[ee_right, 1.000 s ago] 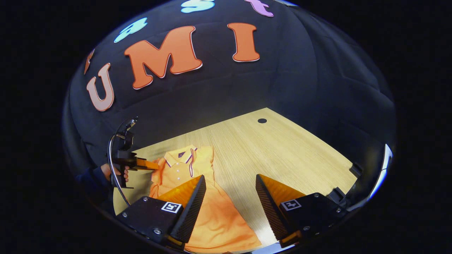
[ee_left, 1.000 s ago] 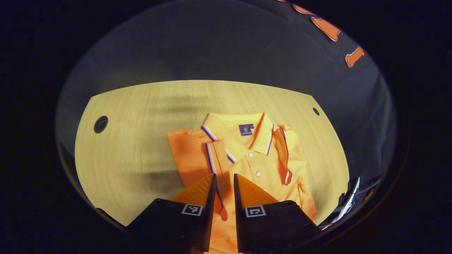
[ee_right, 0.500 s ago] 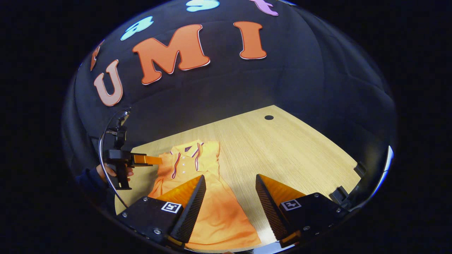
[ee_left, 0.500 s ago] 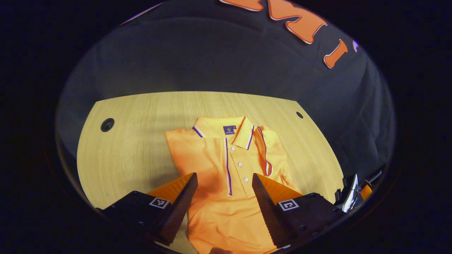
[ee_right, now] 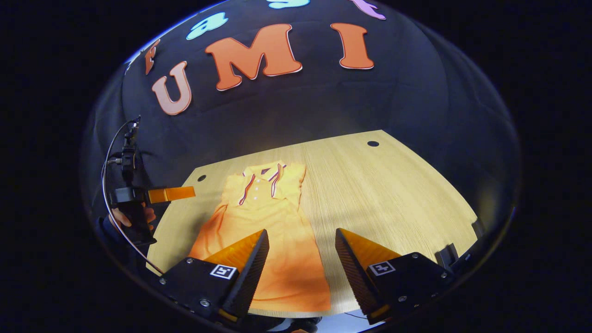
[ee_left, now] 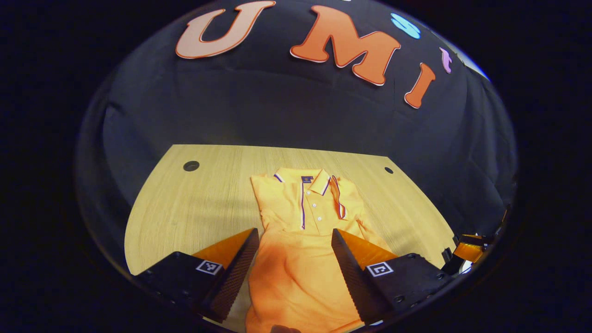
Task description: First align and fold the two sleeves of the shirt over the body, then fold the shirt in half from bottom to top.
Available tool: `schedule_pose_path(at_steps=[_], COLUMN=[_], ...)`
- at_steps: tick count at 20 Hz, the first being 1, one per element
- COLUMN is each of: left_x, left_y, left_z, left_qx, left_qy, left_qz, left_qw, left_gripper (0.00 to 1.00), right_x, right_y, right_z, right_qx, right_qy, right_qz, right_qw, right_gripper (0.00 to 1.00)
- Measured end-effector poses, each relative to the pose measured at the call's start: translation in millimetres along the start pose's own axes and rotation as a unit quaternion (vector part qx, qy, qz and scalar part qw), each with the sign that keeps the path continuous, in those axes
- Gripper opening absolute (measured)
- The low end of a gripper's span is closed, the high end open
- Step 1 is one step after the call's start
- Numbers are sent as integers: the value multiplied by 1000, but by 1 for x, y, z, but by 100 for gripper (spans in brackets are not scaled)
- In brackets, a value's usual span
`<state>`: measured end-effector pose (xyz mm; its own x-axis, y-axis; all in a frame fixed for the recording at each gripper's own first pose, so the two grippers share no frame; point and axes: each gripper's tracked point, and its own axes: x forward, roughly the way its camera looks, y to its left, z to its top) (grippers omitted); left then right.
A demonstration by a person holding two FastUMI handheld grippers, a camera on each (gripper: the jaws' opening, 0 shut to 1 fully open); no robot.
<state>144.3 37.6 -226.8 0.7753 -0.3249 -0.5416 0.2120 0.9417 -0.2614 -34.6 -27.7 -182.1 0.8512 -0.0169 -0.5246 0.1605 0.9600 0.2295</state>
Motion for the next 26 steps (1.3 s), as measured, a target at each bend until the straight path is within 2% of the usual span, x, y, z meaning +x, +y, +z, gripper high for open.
schedule_pose_path(at_steps=[6, 11, 13, 16, 22, 26], left_x=[-55, -78, -83, -83, -71, -69], left_y=[8, 23, 29, 33, 50, 52], left_z=[-59, -113, -130, -154, -203, -221], left_qx=[10, 17, 38, 59, 41, 62], left_qy=[5, 36, 37, 42, 86, 91], left_qz=[43, 72, 81, 84, 89, 81], left_qw=[999, 997, 995, 994, 991, 991], left_gripper=[99, 98, 98, 98, 99, 99], right_x=[-9, -8, -4, 4, 9, 14], right_y=[0, 2, 0, 0, -10, -17], right_z=[-42, -72, -89, -109, -150, -166], right_qx=[-28, -41, -45, -47, -52, -63], right_qy=[31, 49, 63, 88, 125, 144], right_qz=[25, 36, 36, 34, 19, 9], right_qw=[999, 997, 996, 994, 991, 988], right_gripper=[91, 95, 96, 97, 97, 97])
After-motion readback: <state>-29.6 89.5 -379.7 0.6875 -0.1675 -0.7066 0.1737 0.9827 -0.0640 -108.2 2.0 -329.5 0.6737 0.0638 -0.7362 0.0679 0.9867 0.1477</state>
